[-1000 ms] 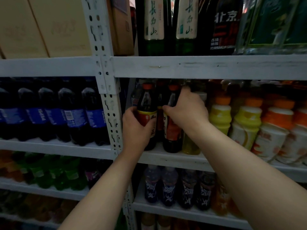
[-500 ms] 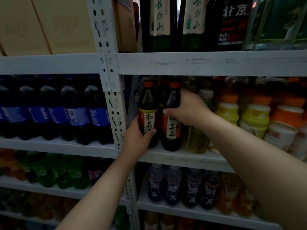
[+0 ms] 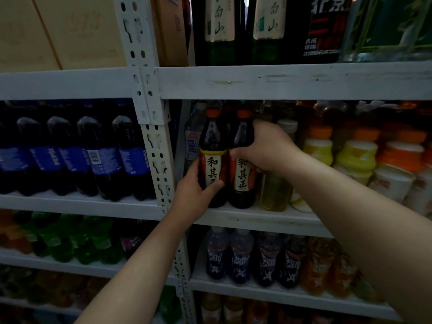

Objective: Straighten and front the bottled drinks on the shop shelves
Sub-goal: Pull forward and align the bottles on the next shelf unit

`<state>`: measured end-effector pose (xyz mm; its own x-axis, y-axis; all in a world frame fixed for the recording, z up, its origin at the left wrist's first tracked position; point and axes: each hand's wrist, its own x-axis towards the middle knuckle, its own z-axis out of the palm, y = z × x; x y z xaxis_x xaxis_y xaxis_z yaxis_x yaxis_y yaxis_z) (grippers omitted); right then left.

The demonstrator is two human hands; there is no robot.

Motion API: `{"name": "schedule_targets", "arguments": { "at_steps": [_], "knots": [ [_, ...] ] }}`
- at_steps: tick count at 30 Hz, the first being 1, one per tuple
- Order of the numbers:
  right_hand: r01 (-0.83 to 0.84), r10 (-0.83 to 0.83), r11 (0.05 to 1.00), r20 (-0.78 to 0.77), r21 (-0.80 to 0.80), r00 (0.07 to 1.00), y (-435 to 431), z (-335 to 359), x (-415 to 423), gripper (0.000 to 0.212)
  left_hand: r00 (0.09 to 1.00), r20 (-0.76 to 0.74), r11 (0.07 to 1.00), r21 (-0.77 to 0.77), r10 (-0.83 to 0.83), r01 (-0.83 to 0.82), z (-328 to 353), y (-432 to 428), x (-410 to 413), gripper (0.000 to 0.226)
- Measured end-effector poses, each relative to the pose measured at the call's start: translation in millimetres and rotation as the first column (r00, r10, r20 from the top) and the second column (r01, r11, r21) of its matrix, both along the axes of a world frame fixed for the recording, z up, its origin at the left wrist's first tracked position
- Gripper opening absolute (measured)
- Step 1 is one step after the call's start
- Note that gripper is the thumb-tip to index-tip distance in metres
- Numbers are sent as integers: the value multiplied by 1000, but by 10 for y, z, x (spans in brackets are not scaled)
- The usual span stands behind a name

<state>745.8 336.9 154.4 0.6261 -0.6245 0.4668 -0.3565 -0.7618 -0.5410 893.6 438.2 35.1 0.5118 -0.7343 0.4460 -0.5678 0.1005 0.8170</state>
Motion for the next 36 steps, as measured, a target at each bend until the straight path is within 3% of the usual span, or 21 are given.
{"name": "schedule_targets", "arguments": {
  "at_steps": [3,5,7,9,11,13,16,21,24,28,31,36],
  "knots": [
    [17,-16,998,27,-63,1000,37,-34,-97,46,1000,-7,1000,9,20,-20,30,22,-59,71],
    [68,-53,993,151,-98,987,82,-112,-288,44,983,110,988,-48,150,-146,-11,77,-152,68],
    [198,-101,928,300,-315,949,88,-195,-538,32,876,302,922,-221,376,-319,-91,153,-326,57],
    [319,-156,834,362,-451,919,49,-182,-737,29,824,386,894,-343,414,-289,-155,145,-586,37],
    [394,-282,801,296,-450,913,-33,-80,-770,39,855,413,929,-320,314,-186,-187,37,-871,29],
    [390,-378,808,120,-441,918,-127,47,-679,41,891,387,959,-243,236,-148,-193,-97,-1128,31],
    [259,-288,919,-59,-299,956,-226,179,-556,33,911,362,977,-145,199,-156,-239,-247,-1371,40],
    [229,-269,922,-93,-312,959,-306,224,-544,24,962,231,989,-26,147,-145,-400,-328,-1583,56],
    [161,-218,941,-172,-297,961,-332,262,-572,21,967,210,987,-103,144,-124,-426,-299,-1715,52],
    [68,-151,949,-255,-309,955,-343,298,-606,16,946,307,977,-210,106,-41,-433,-279,-1828,45],
    [23,-109,957,-286,-288,952,-361,318,-618,24,955,258,970,-224,147,-89,-443,-304,-1752,44],
    [25,-87,971,-253,-239,964,-335,358,-626,32,973,183,987,-107,139,-121,-451,-355,-1646,60]
  ]
}}
